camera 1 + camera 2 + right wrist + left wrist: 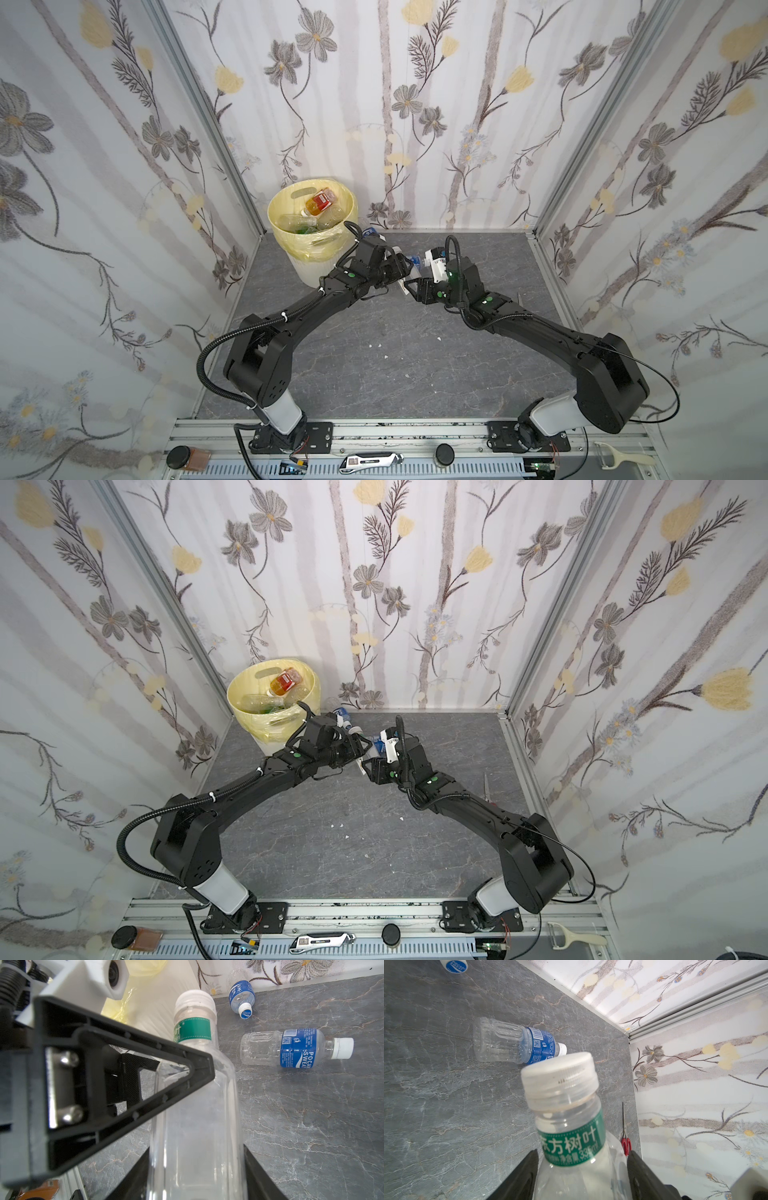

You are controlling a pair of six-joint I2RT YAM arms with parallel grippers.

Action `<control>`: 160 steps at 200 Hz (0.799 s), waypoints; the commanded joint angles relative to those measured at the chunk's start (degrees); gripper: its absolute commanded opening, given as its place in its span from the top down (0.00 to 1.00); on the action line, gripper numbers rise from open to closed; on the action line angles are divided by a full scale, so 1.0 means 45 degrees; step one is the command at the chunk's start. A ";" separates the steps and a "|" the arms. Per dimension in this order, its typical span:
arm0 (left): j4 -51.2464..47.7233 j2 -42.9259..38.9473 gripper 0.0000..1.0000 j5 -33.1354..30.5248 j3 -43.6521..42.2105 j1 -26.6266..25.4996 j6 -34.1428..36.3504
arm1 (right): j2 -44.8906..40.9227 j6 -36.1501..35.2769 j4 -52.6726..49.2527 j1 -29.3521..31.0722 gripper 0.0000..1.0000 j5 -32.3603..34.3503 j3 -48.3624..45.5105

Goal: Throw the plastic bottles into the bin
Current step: 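Grasp the green-labelled bottle's white cap with the left gripper beside the right gripper, then lift the green-labelled bottle with the left gripper toward the bin while the right gripper releases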

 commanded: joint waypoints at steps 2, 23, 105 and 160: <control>0.0157 -0.0149 0.40 -0.0299 -0.0051 0.0022 0.0028 | 0.0103 0.0077 0.1011 0.0006 0.43 -0.0171 0.0206; 0.0157 -0.0168 0.50 -0.0342 -0.0043 0.0026 0.0088 | 0.0103 0.0071 0.0967 0.0011 0.38 -0.0227 0.0206; 0.0099 -0.0903 0.53 -0.0769 0.0680 0.0866 0.0939 | -0.1337 -0.0598 0.0155 0.0015 0.00 0.0286 -0.0048; 0.0022 -0.1794 0.53 -0.0870 0.1578 0.1840 0.1144 | -0.2006 -0.0971 0.0271 0.0058 0.00 0.0531 0.0334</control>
